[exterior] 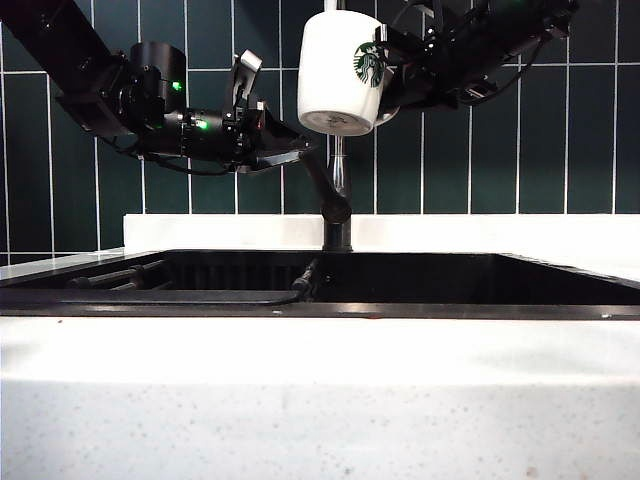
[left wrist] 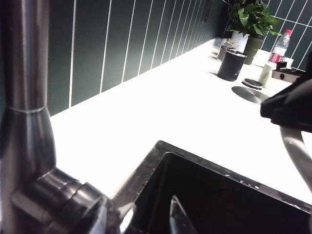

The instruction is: Pick up the mug next to the sink, go to the faucet to get some water, pour the water into the sink, and finally put the mug back to its place.

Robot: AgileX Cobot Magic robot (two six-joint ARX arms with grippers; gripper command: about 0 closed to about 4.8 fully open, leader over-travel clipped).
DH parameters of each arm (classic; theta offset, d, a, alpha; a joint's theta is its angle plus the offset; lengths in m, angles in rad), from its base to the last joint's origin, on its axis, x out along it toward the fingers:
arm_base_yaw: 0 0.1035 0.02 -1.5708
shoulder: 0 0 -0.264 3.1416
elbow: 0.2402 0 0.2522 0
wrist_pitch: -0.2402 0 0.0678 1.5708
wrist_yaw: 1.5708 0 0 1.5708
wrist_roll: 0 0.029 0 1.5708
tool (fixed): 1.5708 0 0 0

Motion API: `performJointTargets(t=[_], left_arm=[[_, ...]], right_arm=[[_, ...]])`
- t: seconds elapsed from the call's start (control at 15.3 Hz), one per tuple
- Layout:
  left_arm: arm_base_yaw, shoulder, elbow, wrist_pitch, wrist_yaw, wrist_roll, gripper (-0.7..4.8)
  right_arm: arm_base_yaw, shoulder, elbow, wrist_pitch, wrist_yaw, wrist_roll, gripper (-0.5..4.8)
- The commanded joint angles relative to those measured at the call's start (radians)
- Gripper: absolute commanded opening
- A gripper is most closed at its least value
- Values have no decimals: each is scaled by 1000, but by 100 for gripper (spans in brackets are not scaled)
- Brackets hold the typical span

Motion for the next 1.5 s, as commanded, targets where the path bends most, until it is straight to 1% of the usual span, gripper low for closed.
performJointTargets(t=[0.07, 0.13, 0.2, 0.46, 0.52, 0.65, 1.24, 1.3, 1.37, 1.5], left_arm=[[-6, -4, 2, 6, -141, 27, 161], [-6, -4, 2, 5, -175, 31, 161], [-6, -4, 2, 5, -183, 43, 161], [-6, -4, 2, -17, -183, 54, 161], [-6, -4, 2, -32, -183, 80, 161], [-6, -4, 2, -43, -183, 92, 161], [-6, -4, 2, -47, -183, 96, 161], [-6, -4, 2, -47, -186, 126, 161], [-6, -4, 2, -47, -210, 132, 161], [-6, -4, 3, -46, -291, 135, 161]], right_arm=[[2, -13, 11, 61, -7, -2, -1], [2, -13, 11, 55, -7, -12, -1], [2, -13, 11, 54, -7, -12, -1], [2, -13, 11, 57, -6, -42, -1], [2, -13, 11, 57, -6, -64, -1], [2, -13, 11, 57, -2, -87, -1], [2, -13, 11, 64, -2, -98, -1], [2, -13, 11, 60, -3, -98, -1], [2, -13, 11, 58, -3, -98, -1], [2, -13, 11, 58, -3, -99, -1]])
